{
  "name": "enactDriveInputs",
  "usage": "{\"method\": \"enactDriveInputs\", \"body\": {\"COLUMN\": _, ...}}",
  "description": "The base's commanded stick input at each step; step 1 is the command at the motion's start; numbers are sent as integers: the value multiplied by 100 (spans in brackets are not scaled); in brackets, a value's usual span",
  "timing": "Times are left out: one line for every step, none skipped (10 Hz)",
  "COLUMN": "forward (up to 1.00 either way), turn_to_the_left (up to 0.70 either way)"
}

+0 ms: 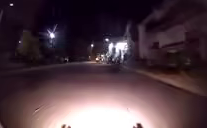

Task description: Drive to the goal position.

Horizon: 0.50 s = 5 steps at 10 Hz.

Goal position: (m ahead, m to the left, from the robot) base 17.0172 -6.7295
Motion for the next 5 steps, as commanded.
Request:
{"method": "enactDriveInputs", "body": {"forward": 60, "turn_to_the_left": 0}}
{"method": "enactDriveInputs", "body": {"forward": 60, "turn_to_the_left": 0}}
{"method": "enactDriveInputs", "body": {"forward": 60, "turn_to_the_left": 0}}
{"method": "enactDriveInputs", "body": {"forward": 60, "turn_to_the_left": 0}}
{"method": "enactDriveInputs", "body": {"forward": 60, "turn_to_the_left": 0}}
